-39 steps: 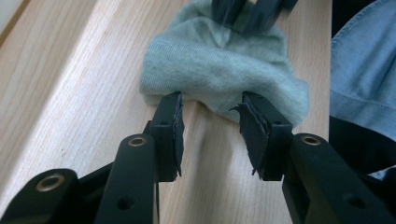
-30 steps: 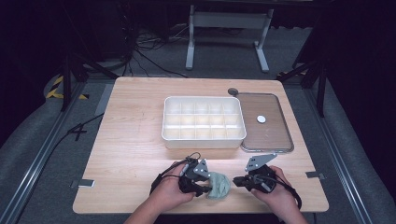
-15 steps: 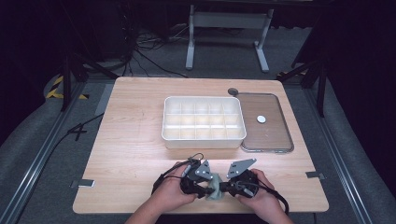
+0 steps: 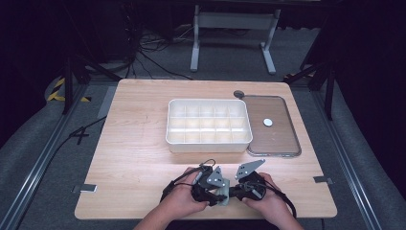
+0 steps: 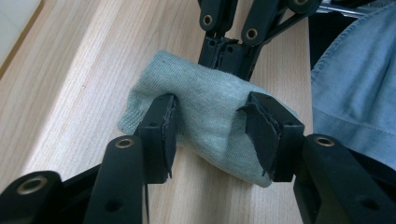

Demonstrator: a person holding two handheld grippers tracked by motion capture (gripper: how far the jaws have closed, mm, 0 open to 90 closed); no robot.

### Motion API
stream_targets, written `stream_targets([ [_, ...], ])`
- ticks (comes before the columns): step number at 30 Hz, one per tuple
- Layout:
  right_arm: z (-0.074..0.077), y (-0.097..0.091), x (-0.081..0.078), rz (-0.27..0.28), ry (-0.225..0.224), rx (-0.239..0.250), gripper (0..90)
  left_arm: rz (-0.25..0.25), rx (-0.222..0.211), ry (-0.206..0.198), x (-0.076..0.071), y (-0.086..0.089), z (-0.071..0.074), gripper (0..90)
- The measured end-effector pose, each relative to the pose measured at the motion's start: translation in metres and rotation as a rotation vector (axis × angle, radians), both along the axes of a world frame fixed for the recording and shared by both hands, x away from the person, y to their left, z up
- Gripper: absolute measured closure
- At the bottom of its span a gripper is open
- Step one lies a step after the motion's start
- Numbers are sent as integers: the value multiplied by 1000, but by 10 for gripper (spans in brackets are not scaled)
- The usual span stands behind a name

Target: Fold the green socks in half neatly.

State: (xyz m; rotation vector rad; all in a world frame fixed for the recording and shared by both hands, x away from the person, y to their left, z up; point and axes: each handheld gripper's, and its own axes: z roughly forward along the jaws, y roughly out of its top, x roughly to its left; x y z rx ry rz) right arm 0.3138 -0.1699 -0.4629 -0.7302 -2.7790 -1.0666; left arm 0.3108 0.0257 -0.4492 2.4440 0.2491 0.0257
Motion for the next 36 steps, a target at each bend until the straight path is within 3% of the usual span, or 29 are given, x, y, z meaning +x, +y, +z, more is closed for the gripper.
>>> stream_targets([
  [4, 0, 0, -1, -8, 0, -6, 865, 20, 24, -24, -5, -4, 0, 523],
  [10, 4, -10, -3, -34, 15, -73, 731, 31, 50, -30, -6, -8, 0, 526],
  [13, 13, -22, -2, -96, 26, -32, 679, 45, 52, -27, -6, -9, 0, 526],
  [18, 26, -27, -4, -217, -12, 35, 563, 55, 64, -23, -7, -10, 1, 526],
  [26, 25, -14, -9, -284, -37, 110, 517, 63, 56, -26, -6, -9, 0, 509],
  [30, 19, -11, -6, -281, -36, 71, 516, 63, 63, -19, -7, -9, 1, 507],
  [36, 9, -5, -3, -225, -45, -48, 552, 69, 77, -27, -7, -8, 1, 498],
])
